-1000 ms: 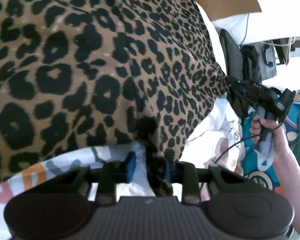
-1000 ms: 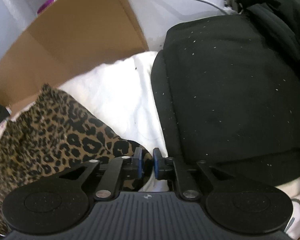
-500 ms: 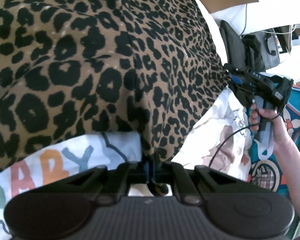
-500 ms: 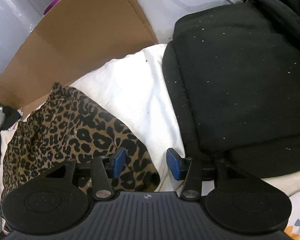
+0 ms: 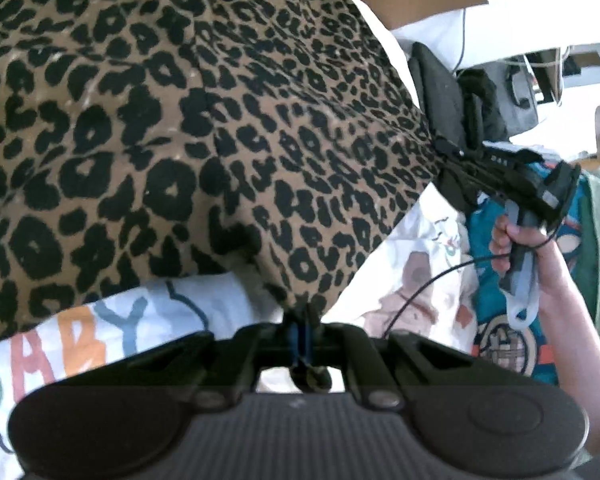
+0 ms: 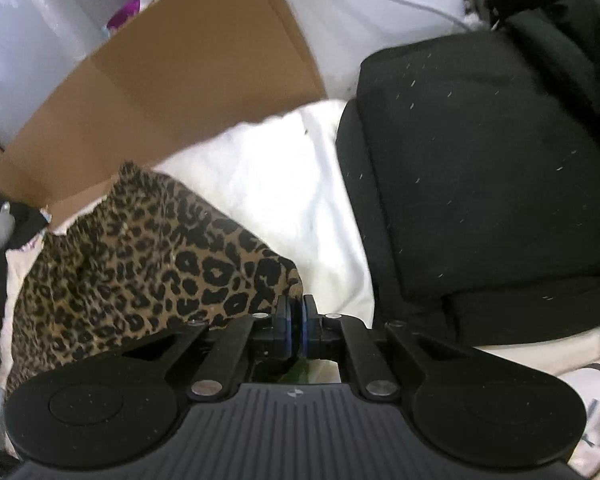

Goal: Fold clothes
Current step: 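Open both grippers and release the leopard garment onto the sheet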

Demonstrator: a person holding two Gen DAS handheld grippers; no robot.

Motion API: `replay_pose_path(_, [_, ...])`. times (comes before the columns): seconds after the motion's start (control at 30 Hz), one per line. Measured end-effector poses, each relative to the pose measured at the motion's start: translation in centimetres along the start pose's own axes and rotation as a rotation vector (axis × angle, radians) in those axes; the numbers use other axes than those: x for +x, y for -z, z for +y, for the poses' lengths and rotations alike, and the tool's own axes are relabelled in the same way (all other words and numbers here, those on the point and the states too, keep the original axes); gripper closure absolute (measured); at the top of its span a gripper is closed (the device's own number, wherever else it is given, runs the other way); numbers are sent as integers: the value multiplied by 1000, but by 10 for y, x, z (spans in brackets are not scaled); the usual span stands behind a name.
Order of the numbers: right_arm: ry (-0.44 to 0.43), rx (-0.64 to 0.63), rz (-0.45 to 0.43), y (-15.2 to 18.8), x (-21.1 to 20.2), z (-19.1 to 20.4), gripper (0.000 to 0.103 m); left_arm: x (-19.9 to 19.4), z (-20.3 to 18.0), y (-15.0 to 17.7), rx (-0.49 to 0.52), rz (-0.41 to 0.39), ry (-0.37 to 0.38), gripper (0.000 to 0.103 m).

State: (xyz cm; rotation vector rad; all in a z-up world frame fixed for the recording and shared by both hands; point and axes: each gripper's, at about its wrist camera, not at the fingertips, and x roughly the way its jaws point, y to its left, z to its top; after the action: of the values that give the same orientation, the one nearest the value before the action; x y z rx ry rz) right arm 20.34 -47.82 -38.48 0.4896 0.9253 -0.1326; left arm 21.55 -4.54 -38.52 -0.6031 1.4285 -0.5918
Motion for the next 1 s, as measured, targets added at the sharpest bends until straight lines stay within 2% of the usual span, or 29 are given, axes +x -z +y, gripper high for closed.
replay_pose_path(0.1, [64,-20,21,3,6,-3,102,13,6,3,-4,21,-30,98])
replay_pose_path(0.2, [133,-50,52,9,17,-1,102,12,9,4,11,46,-54,88])
replay_pose_path(0.3, [151,-71,33,10,10,5,100,-3,4,6,40,29,-63,77])
replay_pose_path(0.4, [168,-88,12,9,-3,13,99,-24,-2,9,76,-22,-98,77])
replay_pose_path(0.6, [132,-87,-16,12,-29,37,93,-54,11,15,65,-89,-211,77])
replay_pose_path(0.73, [94,-111,-27,23,-43,60,72,-70,24,24,26,-119,-263,76])
replay_pose_path(0.77, [86,-115,-22,25,-45,65,69,-74,27,26,27,-129,-272,76])
replay_pose_path(1.0, [-1,-104,7,58,-49,101,67,-90,47,39,43,-140,-334,67])
